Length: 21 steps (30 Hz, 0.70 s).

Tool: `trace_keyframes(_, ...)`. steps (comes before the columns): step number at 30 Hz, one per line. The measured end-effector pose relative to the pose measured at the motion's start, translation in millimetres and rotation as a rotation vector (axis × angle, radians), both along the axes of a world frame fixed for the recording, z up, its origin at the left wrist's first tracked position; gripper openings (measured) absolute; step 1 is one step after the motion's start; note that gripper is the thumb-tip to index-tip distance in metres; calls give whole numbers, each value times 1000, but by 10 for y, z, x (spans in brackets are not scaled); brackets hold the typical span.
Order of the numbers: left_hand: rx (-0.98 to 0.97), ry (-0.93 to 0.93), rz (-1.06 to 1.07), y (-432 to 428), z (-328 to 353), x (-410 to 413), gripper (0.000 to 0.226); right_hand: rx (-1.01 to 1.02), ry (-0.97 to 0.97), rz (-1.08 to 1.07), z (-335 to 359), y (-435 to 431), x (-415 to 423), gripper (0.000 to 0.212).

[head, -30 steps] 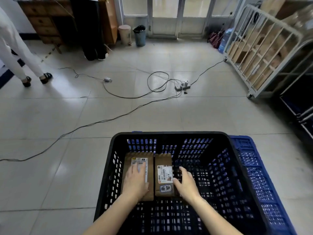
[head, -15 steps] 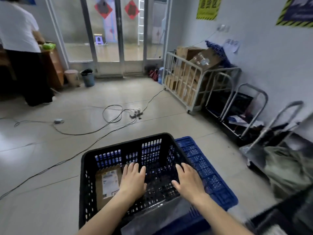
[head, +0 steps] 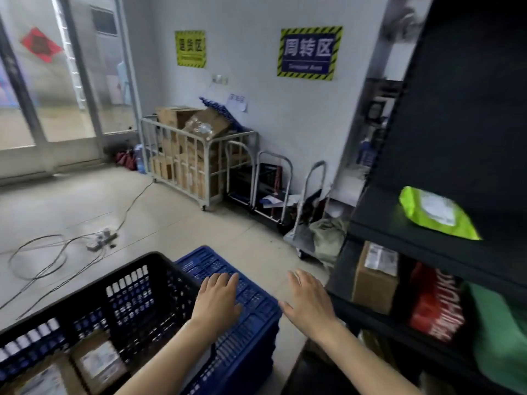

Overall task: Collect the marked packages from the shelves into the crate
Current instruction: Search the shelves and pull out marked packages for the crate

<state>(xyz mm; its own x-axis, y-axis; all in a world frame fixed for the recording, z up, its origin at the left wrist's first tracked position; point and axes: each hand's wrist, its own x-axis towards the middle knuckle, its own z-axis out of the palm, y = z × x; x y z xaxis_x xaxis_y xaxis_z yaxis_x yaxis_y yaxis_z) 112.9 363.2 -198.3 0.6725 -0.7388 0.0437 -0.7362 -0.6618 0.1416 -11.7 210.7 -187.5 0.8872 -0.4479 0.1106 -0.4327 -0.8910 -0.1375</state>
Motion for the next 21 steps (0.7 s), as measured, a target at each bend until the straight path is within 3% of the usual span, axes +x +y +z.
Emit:
trace_keyframes(11, -84, -58, -282, -1350, 537, -1528, 65, -53, -86, -282, 506, -944, -1923, 67)
trace_keyframes(17, -148, -43, -344, -1932, 723, -2485, 59, -38, -79, -376, 587, -1355, -2966, 68)
trace_keyframes(21, -142, -54, -369, -2321, 803, -3081, 68, -53, -102, -430, 684, -1619, -3623, 67)
